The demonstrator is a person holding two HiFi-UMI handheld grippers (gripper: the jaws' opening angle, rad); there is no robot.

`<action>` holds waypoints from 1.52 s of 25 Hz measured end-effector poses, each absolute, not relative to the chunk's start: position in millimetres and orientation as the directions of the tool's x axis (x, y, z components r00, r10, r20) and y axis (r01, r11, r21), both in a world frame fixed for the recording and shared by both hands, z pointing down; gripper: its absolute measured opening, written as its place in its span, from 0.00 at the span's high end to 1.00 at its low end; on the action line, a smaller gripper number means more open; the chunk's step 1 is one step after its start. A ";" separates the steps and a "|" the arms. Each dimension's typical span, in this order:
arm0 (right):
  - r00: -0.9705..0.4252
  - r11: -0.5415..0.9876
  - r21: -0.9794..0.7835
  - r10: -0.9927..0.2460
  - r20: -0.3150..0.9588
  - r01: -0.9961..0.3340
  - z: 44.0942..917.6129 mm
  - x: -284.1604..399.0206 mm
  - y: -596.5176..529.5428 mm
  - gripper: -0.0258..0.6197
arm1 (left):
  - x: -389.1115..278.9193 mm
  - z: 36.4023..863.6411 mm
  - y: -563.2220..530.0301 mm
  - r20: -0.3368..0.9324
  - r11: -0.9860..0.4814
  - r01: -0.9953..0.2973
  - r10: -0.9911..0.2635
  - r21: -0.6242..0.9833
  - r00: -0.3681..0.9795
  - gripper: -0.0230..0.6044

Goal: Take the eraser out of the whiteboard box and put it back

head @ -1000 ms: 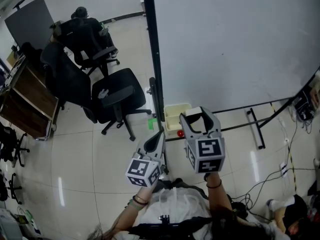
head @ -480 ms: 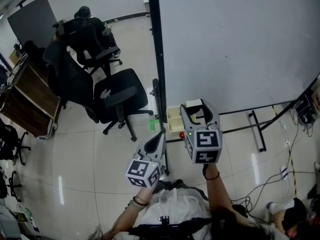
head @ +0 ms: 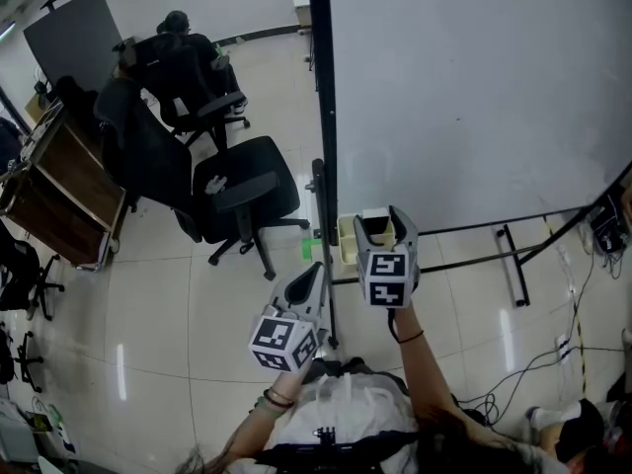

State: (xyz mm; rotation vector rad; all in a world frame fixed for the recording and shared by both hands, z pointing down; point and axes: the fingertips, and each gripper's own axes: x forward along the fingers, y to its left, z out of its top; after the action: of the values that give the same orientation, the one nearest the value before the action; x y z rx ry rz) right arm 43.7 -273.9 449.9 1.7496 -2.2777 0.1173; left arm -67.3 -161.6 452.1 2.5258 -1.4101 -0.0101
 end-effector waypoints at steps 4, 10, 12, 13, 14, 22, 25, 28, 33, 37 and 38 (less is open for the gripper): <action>-0.259 0.279 0.061 -0.939 0.226 -0.958 440.4 44.2 -275.0 0.46 | -64.7 453.0 -162.5 0.114 -0.507 -0.833 -0.835 0.221 0.538 0.99; -0.251 0.252 -0.029 -0.968 -0.013 -0.967 381.8 64.8 -223.7 0.91 | -59.0 452.6 -161.2 0.115 -0.521 -0.824 -0.825 0.221 0.553 0.99; -0.256 0.255 -0.109 -0.967 -0.003 -0.961 379.4 66.6 -202.9 0.96 | -58.8 453.0 -161.3 0.115 -0.522 -0.824 -0.825 0.222 0.553 0.99; -0.268 0.264 -0.144 -0.963 0.011 -0.954 380.6 64.8 -195.0 0.96 | -58.3 453.1 -161.6 0.115 -0.523 -0.823 -0.824 0.223 0.555 0.99; -0.284 0.277 -0.166 -0.959 0.020 -0.946 381.9 62.2 -188.9 0.96 | -57.2 453.2 -161.8 0.115 -0.525 -0.821 -0.823 0.224 0.557 0.99; -0.325 0.311 -0.129 -0.940 0.101 -0.942 391.4 52.6 -166.0 0.96 | -34.6 455.5 -155.4 0.118 -0.575 -0.788 -0.786 0.222 0.607 0.99; -0.334 0.318 -0.132 -0.934 0.128 -0.939 400.1 50.0 -163.0 0.96 | -32.2 455.8 -153.6 0.118 -0.582 -0.784 -0.781 0.218 0.613 0.99; -0.340 0.322 -0.129 -0.927 0.158 -0.938 408.8 48.4 -162.3 0.96 | -34.2 455.0 -153.5 0.118 -0.576 -0.788 -0.786 0.216 0.607 0.99; -0.351 0.332 -0.125 -0.918 0.182 -0.935 414.9 44.9 -163.6 0.96 | -39.3 453.6 -153.4 0.117 -0.566 -0.797 -0.795 0.213 0.596 0.99; -0.362 0.343 -0.126 -0.912 0.193 -0.931 416.9 40.8 -163.3 0.96 | -42.7 453.3 -153.0 0.118 -0.558 -0.802 -0.800 0.210 0.588 0.99; -0.365 0.345 -0.126 -0.911 0.195 -0.930 417.1 40.1 -163.4 0.96 | -43.3 453.6 -153.0 0.119 -0.557 -0.803 -0.801 0.210 0.587 0.99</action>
State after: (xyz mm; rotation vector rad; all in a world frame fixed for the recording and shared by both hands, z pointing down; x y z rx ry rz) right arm 40.1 -163.4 417.1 1.7164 -2.5019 0.3292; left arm -43.3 -153.0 453.6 2.5758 -1.3271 0.0144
